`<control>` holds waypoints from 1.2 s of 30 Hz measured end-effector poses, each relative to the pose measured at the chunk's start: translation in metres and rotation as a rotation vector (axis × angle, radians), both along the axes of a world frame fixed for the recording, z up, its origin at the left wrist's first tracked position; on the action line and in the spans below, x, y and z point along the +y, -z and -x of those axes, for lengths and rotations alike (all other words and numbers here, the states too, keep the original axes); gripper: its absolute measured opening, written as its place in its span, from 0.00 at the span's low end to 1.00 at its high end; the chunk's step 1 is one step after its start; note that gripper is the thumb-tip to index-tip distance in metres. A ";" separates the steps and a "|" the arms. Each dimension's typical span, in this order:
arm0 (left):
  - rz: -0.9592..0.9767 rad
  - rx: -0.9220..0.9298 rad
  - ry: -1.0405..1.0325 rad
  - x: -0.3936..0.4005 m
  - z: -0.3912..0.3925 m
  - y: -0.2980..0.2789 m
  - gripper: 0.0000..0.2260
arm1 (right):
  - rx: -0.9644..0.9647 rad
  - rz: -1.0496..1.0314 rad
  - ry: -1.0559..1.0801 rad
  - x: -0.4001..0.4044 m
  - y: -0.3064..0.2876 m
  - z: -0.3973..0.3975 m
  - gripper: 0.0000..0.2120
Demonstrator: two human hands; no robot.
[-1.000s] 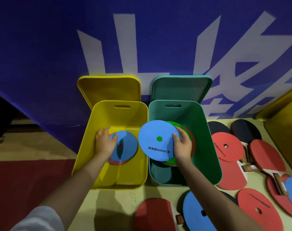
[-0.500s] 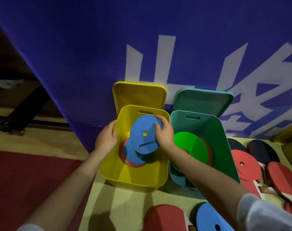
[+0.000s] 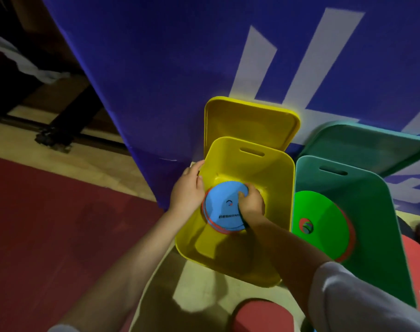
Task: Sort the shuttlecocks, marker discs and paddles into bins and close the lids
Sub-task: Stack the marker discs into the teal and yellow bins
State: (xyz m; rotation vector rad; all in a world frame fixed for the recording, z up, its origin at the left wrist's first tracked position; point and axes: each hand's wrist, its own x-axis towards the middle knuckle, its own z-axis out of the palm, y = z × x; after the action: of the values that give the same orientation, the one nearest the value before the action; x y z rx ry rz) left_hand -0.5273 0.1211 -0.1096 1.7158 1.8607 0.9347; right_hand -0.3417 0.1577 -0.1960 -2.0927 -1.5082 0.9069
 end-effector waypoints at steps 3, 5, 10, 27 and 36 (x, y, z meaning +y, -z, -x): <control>0.007 -0.011 -0.001 0.000 0.002 0.000 0.19 | -0.313 0.093 -0.134 -0.003 0.009 -0.001 0.23; 0.013 -0.011 -0.006 0.000 0.003 -0.002 0.19 | -0.413 0.076 -0.177 -0.006 0.007 0.001 0.25; 0.007 0.075 -0.019 -0.004 -0.005 -0.012 0.19 | -0.084 0.014 -0.150 -0.001 -0.038 0.008 0.23; 0.002 -0.180 0.504 -0.106 -0.252 -0.065 0.11 | 0.547 -0.464 0.328 -0.202 -0.127 -0.261 0.09; 0.160 -0.325 0.578 -0.146 -0.434 -0.050 0.10 | 0.342 -0.257 0.466 -0.276 -0.066 -0.440 0.09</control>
State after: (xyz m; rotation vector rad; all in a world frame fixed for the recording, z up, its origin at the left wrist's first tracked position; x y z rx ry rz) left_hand -0.0931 -0.0253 -0.0594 1.7344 1.1072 0.7441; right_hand 0.0983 -0.1187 -0.1297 -1.8673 -0.8616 0.7911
